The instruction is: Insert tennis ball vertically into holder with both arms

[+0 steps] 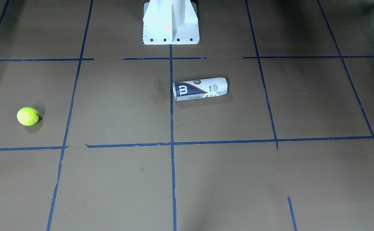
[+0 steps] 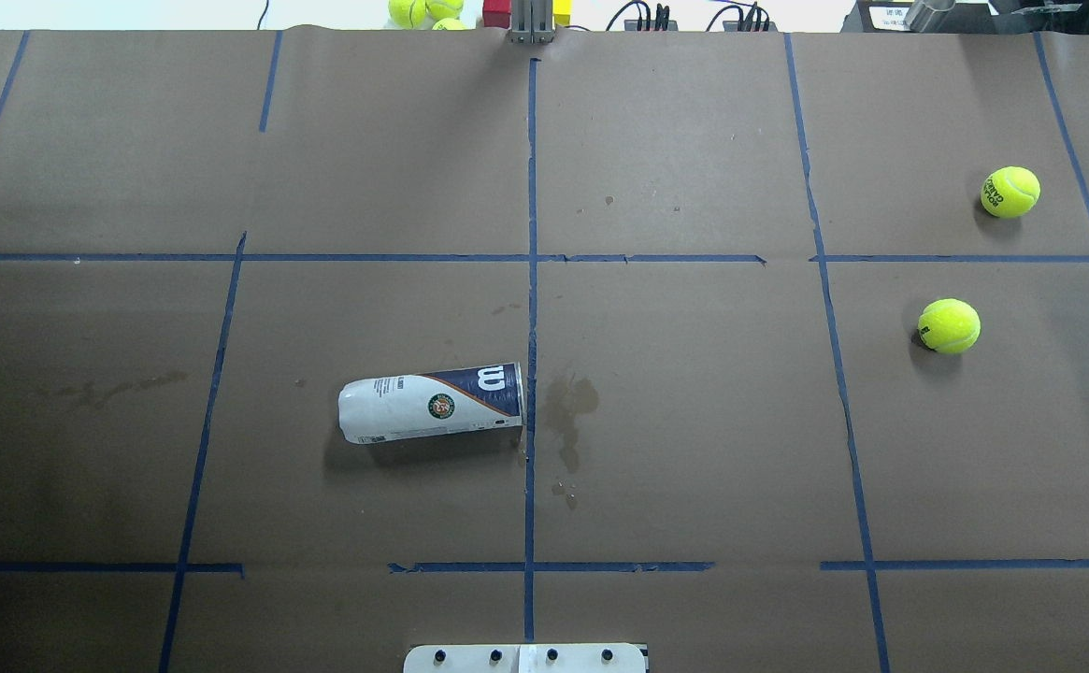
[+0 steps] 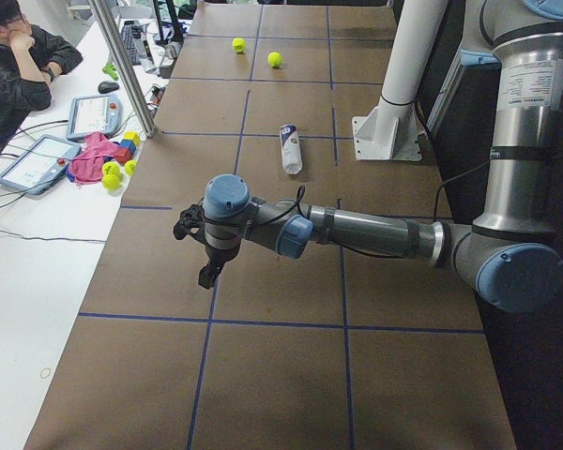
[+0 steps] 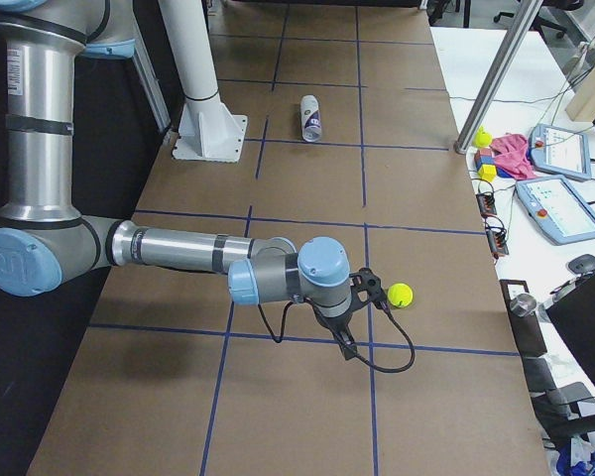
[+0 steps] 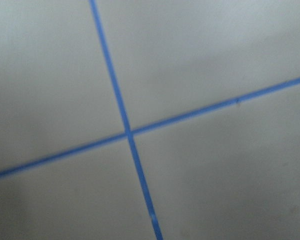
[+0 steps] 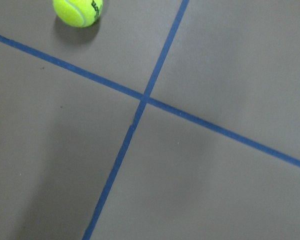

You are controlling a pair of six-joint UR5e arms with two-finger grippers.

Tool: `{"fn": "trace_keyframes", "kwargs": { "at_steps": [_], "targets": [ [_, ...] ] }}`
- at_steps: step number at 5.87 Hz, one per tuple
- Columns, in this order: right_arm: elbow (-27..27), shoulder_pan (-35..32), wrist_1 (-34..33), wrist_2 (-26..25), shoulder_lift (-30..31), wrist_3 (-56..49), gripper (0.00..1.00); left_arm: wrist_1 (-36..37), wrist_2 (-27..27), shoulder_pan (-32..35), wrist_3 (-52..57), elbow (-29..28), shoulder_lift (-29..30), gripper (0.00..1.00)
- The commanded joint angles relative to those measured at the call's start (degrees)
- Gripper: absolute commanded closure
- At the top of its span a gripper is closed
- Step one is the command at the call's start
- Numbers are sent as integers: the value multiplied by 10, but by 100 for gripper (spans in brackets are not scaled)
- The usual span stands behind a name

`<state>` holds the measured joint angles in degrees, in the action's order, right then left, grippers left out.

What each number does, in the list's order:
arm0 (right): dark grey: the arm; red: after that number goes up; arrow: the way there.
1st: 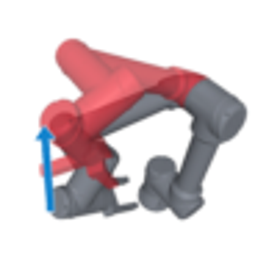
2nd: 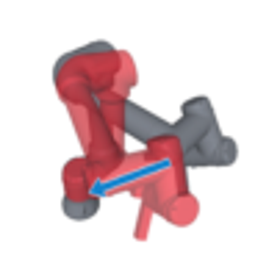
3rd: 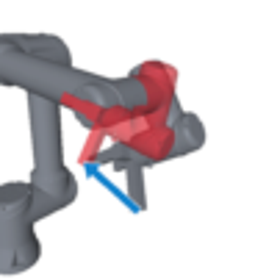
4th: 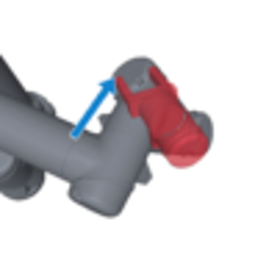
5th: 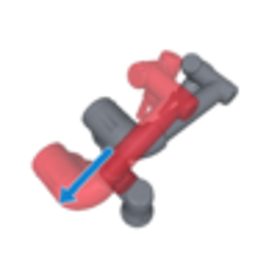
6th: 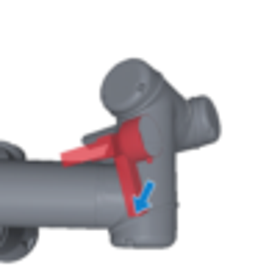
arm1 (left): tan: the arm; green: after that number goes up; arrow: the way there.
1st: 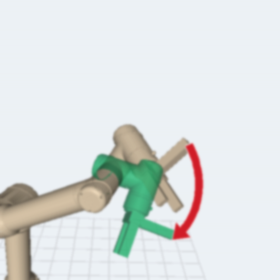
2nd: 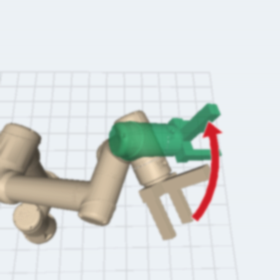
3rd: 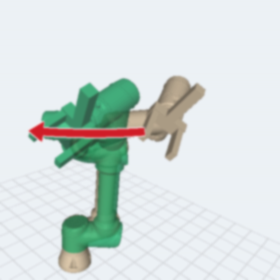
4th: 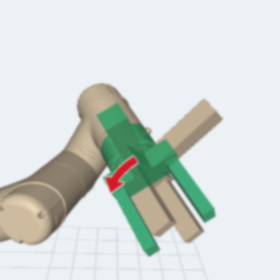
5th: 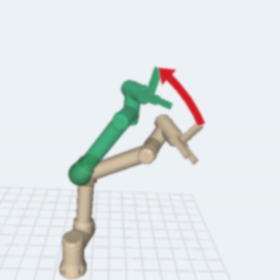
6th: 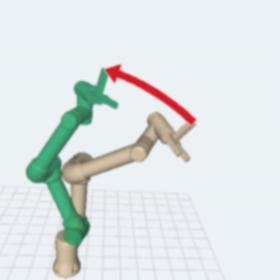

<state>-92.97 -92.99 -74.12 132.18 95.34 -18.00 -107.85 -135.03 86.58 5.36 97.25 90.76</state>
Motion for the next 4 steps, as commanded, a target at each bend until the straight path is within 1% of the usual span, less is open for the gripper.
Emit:
{"fn": "trace_keyframes", "kwargs": {
  "at_steps": [1,2,3,4],
  "targets": [
    [2,0,23,11,-6,24,0,-65,-2,0,1,-4,5,0],
    [2,0,24,29,-5,43,0,-117,-3,-6,-18,-1,4,0],
    [1,-1,25,30,-2,47,0,-170,4,-69,-43,6,28,0],
    [2,-1,24,30,-2,48,0,-229,3,-113,-50,8,64,0]
  ]
}}
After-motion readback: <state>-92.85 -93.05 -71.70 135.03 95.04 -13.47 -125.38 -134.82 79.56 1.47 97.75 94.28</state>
